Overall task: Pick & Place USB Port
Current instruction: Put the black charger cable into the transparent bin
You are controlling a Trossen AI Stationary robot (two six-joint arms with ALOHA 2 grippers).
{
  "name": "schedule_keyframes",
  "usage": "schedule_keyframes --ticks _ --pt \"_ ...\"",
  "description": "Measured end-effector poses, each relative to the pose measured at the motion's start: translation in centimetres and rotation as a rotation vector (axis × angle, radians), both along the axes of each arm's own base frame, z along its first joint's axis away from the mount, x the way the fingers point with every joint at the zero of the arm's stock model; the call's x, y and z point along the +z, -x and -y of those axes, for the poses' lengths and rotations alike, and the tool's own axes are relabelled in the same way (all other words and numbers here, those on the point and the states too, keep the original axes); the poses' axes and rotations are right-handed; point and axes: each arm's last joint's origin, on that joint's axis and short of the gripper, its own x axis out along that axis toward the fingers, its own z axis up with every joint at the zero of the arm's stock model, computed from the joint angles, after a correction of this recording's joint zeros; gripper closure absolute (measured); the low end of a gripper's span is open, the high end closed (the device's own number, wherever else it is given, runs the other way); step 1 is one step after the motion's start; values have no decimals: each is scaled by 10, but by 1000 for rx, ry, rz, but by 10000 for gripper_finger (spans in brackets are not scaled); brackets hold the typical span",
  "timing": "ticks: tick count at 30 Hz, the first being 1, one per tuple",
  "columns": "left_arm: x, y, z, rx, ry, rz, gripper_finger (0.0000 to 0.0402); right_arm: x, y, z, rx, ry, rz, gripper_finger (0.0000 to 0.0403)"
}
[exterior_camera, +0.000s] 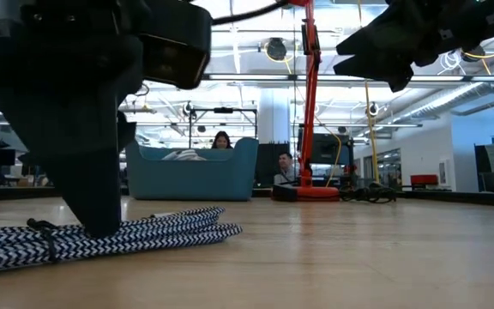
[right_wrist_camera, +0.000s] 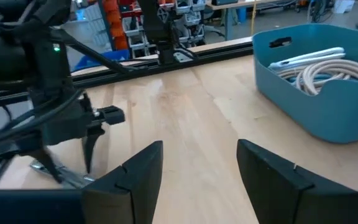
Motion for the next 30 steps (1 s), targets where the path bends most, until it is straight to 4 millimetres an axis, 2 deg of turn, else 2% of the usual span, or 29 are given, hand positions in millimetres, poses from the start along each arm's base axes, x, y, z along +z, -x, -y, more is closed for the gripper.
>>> schedule_keyframes --ticks 2,4,9,13,15,19,24,26,30 --pt "-1 2 2 40 -38 17 205 0 1 -2 5 -12 4 207" --pt "-1 4 4 67 -68 37 235 0 1 -2 3 -31 10 207" --pt "7 4 8 48 -87 112 370 1 1 -4 -4 -94 20 207" --pt "22 5 3 43 -161 186 382 1 3 -7 2 -133 31 207" --pt "43 6 -7 50 -239 257 388 4 2 -7 4 -144 63 206" --pt "108 10 -32 156 -428 519 394 19 -5 -4 4 -132 227 206" --pt "177 41 -44 336 -701 788 396 39 -13 3 41 -52 469 207" --pt "193 52 -38 353 -745 863 397 39 -15 2 90 -33 513 206" --pt "194 63 -14 251 -779 925 399 30 -31 -6 142 -13 470 206"
